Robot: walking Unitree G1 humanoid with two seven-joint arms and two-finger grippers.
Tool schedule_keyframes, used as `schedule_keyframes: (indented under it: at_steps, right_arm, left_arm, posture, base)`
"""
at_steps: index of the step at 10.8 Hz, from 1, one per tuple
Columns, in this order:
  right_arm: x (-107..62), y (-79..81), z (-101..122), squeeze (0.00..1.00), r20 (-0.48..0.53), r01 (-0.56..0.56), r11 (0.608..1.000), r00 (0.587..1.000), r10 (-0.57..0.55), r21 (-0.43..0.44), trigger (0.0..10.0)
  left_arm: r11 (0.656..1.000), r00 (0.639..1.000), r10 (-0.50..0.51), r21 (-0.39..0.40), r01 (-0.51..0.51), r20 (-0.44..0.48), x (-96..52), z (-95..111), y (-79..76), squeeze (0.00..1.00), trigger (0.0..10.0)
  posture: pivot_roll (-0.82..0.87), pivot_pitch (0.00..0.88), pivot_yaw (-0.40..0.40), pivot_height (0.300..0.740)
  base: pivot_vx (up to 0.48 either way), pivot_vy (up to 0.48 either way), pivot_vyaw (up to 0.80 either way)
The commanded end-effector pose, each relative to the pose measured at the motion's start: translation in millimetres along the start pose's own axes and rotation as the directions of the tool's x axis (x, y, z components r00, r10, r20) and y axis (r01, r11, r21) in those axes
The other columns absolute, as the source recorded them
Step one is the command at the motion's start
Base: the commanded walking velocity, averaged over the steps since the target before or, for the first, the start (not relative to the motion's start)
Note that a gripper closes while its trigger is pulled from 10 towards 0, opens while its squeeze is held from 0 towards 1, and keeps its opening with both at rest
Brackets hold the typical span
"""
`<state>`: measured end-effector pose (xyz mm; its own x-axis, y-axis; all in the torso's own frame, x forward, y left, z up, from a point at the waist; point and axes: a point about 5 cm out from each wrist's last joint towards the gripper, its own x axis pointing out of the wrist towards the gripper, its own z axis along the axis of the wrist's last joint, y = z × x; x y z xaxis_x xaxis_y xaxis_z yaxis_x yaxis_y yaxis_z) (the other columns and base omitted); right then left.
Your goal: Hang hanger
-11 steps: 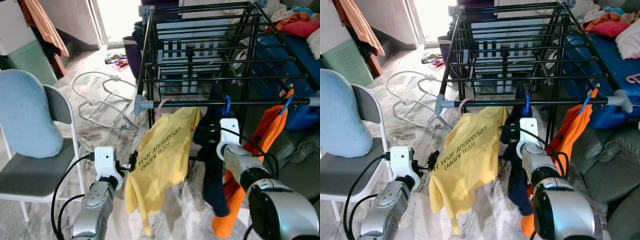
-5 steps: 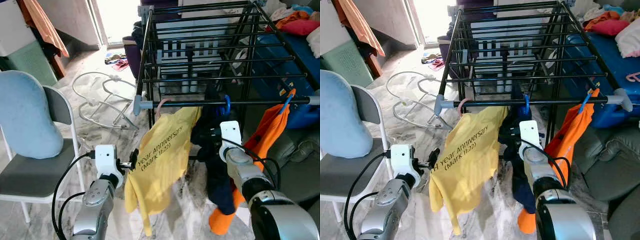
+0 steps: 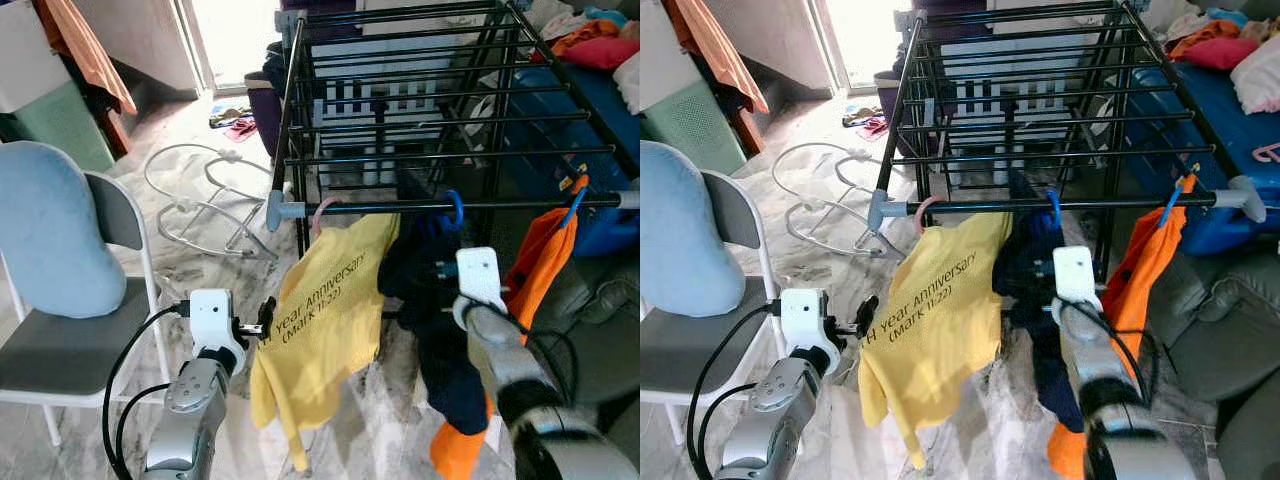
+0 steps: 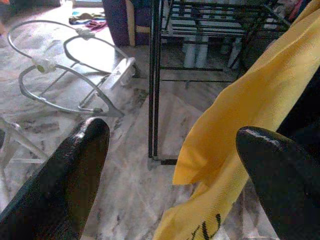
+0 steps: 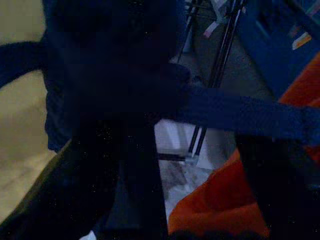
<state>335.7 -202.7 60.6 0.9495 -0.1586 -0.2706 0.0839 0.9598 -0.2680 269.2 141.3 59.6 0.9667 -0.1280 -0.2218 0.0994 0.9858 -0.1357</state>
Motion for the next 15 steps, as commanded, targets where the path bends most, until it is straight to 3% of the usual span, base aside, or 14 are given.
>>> schedule_keyframes:
  at_steps: [1, 4, 7, 11, 12, 13, 15]
  right_arm:
    - [-3.7, 5.6, 3.1, 1.00, 0.047, -0.027, 0.999, 0.999, 0.028, -0.025, 10.0]
    - [-19.4, 4.8, -5.5, 1.00, 0.095, -0.016, 1.000, 0.995, 0.017, -0.010, 10.0]
    - [-26.8, -3.5, 3.6, 1.00, 0.153, -0.018, 1.000, 0.988, 0.016, 0.014, 10.0]
    - [-32.3, -7.1, 3.5, 0.89, 0.139, -0.025, 0.999, 0.990, 0.020, 0.031, 10.0]
    - [-33.0, -7.2, 3.6, 0.55, 0.140, -0.027, 0.999, 0.990, 0.023, 0.030, 10.0]
    - [-34.3, -6.6, 2.0, 0.00, 0.133, -0.033, 0.999, 0.991, 0.029, 0.027, 10.0]
    - [-35.8, -6.2, 2.4, 0.00, 0.128, -0.038, 0.999, 0.991, 0.034, 0.027, 10.0]
  left_arm:
    - [0.999, 0.999, 0.031, 0.028, -0.030, -0.013, -0.7, -3.7, 6.1, 0.00, 10.0]
    - [0.998, 0.999, 0.054, 0.042, -0.054, 0.003, -1.2, -3.1, 5.9, 0.00, 10.0]
    - [0.997, 0.998, 0.063, 0.033, -0.062, -0.012, -1.6, -5.9, 4.6, 0.00, 10.0]
    - [0.996, 0.997, 0.076, 0.038, -0.076, -0.016, -2.7, -7.9, 3.6, 0.00, 10.0]
    - [0.996, 0.997, 0.076, 0.038, -0.075, -0.017, -2.9, -8.2, 3.2, 0.00, 10.0]
    - [0.997, 0.997, 0.074, 0.039, -0.073, -0.021, -2.8, -8.8, 2.2, 0.00, 10.0]
    - [0.996, 0.997, 0.075, 0.044, -0.074, -0.025, -2.1, -9.2, 1.0, 0.00, 10.0]
  posture:
    - [-0.13, 0.000, 0.082, 0.740]
    - [-0.14, 0.000, 0.079, 0.740]
    - [-0.15, 0.000, 0.074, 0.740]
    - [-0.15, 0.000, 0.067, 0.740]
    - [-0.15, 0.000, 0.067, 0.740]
    - [-0.15, 0.000, 0.070, 0.740]
    - [-0.16, 0.000, 0.072, 0.740]
  base:
    - [0.000, 0.000, 0.00]
    - [0.000, 0.000, 0.00]
    - [0.000, 0.000, 0.00]
    - [-0.129, 0.000, 0.00]
    - [-0.281, 0.000, 0.00]
    - [-0.285, 0.000, 0.00]
    - [-0.337, 0.000, 0.00]
